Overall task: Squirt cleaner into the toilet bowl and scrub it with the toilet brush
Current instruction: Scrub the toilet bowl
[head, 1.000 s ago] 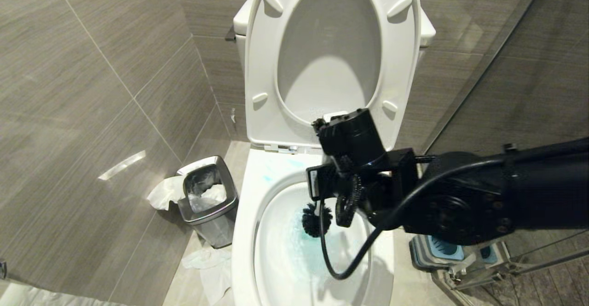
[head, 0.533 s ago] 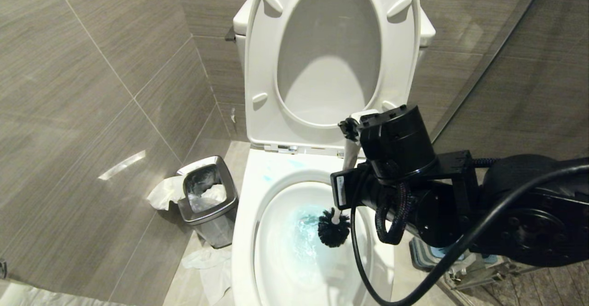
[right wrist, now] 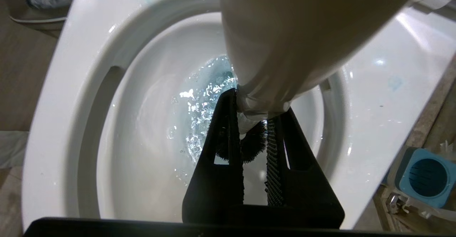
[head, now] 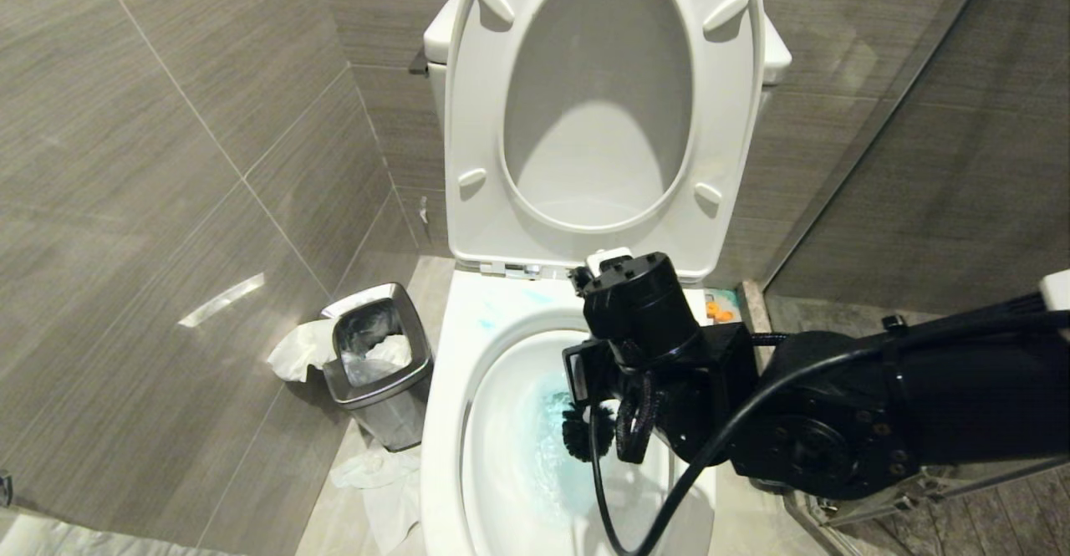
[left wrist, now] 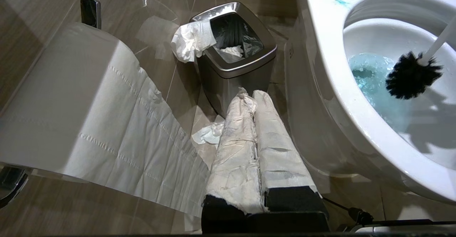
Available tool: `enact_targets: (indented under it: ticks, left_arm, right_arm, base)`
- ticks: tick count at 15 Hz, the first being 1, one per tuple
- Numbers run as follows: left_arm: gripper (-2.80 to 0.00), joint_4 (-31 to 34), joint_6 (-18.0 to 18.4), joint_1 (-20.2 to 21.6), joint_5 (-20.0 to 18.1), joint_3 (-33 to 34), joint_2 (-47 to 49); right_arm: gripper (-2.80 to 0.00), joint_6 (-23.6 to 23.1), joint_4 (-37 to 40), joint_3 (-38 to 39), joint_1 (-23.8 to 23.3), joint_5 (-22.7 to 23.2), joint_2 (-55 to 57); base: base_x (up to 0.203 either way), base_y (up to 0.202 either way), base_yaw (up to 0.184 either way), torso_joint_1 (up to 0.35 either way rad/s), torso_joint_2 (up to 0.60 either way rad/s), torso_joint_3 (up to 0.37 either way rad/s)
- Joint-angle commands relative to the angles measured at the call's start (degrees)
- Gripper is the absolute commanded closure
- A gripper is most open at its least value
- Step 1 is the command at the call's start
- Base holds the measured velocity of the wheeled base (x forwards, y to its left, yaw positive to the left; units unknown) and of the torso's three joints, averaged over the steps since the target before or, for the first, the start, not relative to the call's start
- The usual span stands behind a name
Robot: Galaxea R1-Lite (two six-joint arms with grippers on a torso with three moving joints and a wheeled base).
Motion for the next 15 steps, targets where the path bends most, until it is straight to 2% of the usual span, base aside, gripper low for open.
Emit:
enact_targets:
  ticks: [1,6,9,12,15]
  left_arm:
    - [0.0,0.0,0.05,0.01,0.0,0.18,0.09]
    - [0.0,0.0,-0.02,0.01,0.0,0.18,0.09]
    - [0.0,0.0,-0.03,0.01,0.0,0.18,0.09]
    - [0.0,0.0,0.04,0.01,0.0,0.18,0.09]
    - [0.0,0.0,-0.03,0.01,0.0,0.18,0.09]
  right_arm:
    - [0.0,-0.09,-0.87,-0.22,1.3,-0.02,5.21]
    - [0.0,-0.31,-0.82,-8.06,4.69,0.03,11.0]
    - [0.0,-2.48,-0.72,-14.95,4.98,-0.16,14.31]
    - [0.0,-5.89,-0.66,-20.52,2.5,-0.26,16.89]
    - [0.0,-6.76,-0.5,-23.76,-1.37,-0.34,17.1]
  base:
    - [0.0,0.0,0.0,0.0,0.0,0.0]
    - [0.0,0.0,0.0,0.0,0.0,0.0]
    - [0.0,0.0,0.0,0.0,0.0,0.0]
    - [0.0,0.0,0.0,0.0,0.0,0.0]
    - [0.0,0.0,0.0,0.0,0.0,0.0]
